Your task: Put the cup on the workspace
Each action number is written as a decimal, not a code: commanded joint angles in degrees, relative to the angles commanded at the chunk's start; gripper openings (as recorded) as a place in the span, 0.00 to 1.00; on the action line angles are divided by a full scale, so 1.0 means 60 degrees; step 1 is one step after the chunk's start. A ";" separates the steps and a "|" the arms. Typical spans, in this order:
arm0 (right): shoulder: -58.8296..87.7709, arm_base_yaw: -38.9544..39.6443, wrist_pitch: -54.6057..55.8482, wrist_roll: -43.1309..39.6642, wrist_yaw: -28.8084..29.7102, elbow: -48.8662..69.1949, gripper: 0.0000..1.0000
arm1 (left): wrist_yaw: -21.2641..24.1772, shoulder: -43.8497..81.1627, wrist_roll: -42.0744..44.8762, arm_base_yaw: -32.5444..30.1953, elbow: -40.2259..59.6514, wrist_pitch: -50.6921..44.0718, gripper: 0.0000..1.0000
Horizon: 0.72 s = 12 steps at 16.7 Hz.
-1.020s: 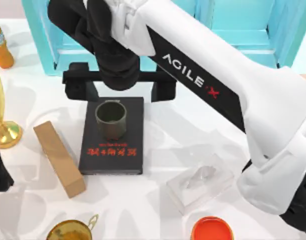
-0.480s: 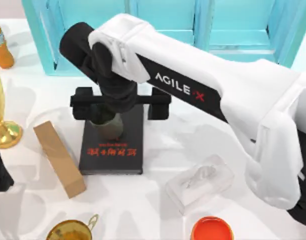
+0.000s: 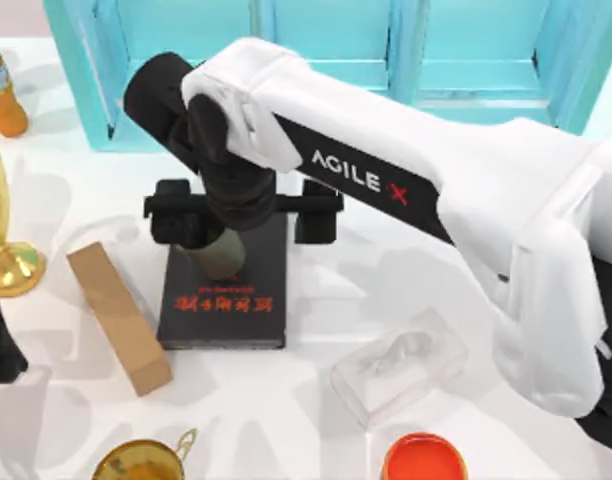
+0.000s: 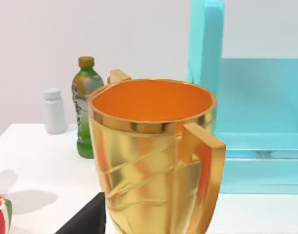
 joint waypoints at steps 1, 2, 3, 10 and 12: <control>0.0000 0.0000 0.0000 0.0000 0.0000 0.0000 0.77 | 0.0000 0.0000 0.0000 0.0000 0.0000 0.0000 1.00; 0.0000 0.0000 0.0000 0.0000 0.0000 0.0000 0.70 | 0.0000 0.0000 0.0000 0.0000 0.0000 0.0000 1.00; 0.0000 0.0000 0.0000 0.0000 0.0000 0.0000 0.62 | 0.0000 0.0000 0.0000 0.0000 0.0000 0.0000 1.00; 0.0000 0.0000 0.0000 0.0000 0.0000 0.0000 0.10 | 0.0000 0.0000 0.0000 0.0000 0.0000 0.0000 1.00; 0.0000 0.0000 0.0000 0.0000 0.0000 0.0000 0.00 | 0.0000 0.0000 0.0000 0.0000 0.0000 0.0000 1.00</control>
